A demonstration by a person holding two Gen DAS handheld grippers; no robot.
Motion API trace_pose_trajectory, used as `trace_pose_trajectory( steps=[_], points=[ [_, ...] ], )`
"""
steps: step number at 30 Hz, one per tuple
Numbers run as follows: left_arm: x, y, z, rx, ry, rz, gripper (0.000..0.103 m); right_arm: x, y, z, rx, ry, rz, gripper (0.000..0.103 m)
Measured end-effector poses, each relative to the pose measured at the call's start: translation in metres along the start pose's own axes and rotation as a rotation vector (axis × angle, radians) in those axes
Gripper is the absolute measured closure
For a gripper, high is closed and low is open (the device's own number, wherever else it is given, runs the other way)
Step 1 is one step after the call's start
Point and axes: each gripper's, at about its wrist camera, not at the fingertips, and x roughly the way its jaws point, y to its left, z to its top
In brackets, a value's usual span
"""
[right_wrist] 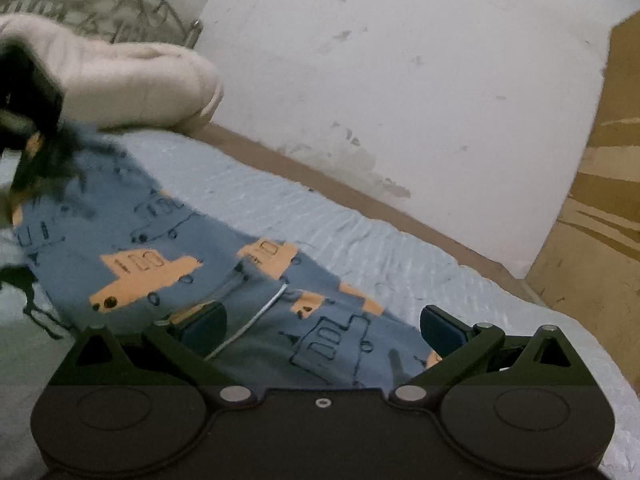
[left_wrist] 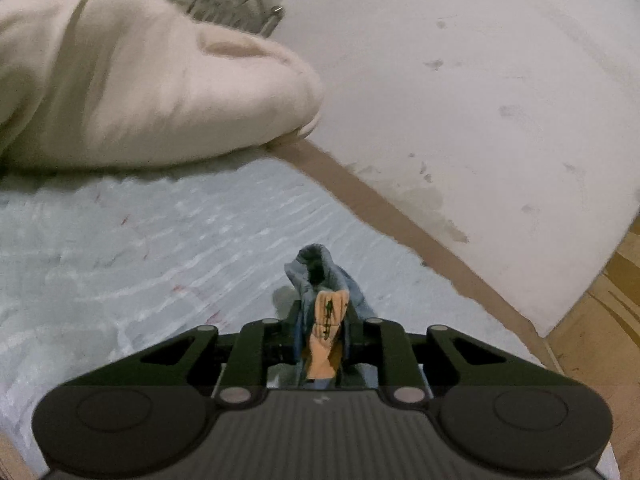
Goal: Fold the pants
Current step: 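Lift the pants end with the left gripper and fold it over the rest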
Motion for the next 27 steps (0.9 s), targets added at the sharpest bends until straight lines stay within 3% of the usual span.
trace_pose_trajectory(
  steps=[7,16,22,27],
  points=[
    [-0.029,-0.053,0.009,0.115,-0.018,-0.092,0.084,-0.024,-0.031,-0.005,0.099,-0.018,0.025,0.001],
    [-0.059,-0.141,-0.009,0.328,0.001,-0.190,0.084,-0.058,-0.078,-0.031,0.092,-0.027,-0.102,0.001],
    [-0.075,-0.204,-0.036,0.489,0.033,-0.266,0.084,-0.073,-0.090,-0.048,0.017,-0.067,-0.176,0.001],
    [-0.083,-0.251,-0.078,0.637,0.086,-0.323,0.084,-0.075,-0.113,-0.065,0.097,-0.044,-0.217,0.001]
  ],
)
